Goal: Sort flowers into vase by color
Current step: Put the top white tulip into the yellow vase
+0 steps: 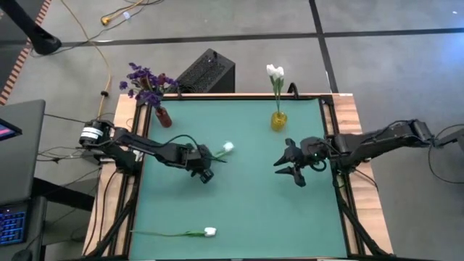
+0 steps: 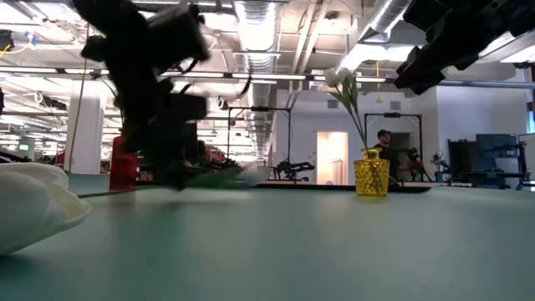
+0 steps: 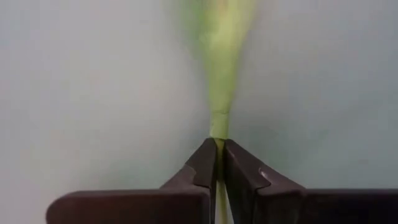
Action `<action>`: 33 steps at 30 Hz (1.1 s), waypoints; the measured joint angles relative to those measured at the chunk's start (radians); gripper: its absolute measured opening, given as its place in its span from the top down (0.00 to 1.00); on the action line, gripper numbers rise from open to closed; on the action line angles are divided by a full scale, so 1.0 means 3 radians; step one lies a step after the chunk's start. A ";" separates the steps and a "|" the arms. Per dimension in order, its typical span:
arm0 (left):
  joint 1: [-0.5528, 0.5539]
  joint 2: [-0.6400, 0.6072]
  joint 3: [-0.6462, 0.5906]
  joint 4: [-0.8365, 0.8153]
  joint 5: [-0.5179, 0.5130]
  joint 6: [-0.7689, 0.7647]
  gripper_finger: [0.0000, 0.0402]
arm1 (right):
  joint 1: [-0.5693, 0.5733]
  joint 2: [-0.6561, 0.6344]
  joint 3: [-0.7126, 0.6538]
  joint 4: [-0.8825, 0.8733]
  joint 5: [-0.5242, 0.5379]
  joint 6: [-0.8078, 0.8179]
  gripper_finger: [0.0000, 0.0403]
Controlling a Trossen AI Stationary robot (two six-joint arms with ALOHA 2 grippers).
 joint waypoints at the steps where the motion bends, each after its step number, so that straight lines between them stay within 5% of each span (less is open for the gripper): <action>1: 0.0000 -0.0001 0.0053 0.0114 -0.0005 0.0142 0.98 | 0.0064 0.0001 -0.0038 0.0039 0.0061 0.0045 0.60; 12: 0.0012 0.0025 0.0161 0.2819 0.0336 0.1887 1.00 | 0.0957 -0.0051 -0.0729 0.0597 0.1092 0.1025 0.68; 19: 0.0251 0.0109 0.0201 0.4150 0.0372 0.2268 1.00 | 0.1363 -0.0051 -0.0941 0.0613 0.1886 0.1351 0.69; 26: 0.0522 0.0784 0.1061 0.4403 0.0811 0.2364 1.00 | 0.1381 -0.0051 -0.0952 0.0707 0.2004 0.1146 0.69; 33: 0.0694 0.1709 0.2266 0.4451 0.0790 0.2827 1.00 | 0.1413 -0.0045 -0.0956 0.0771 0.2055 0.1127 0.69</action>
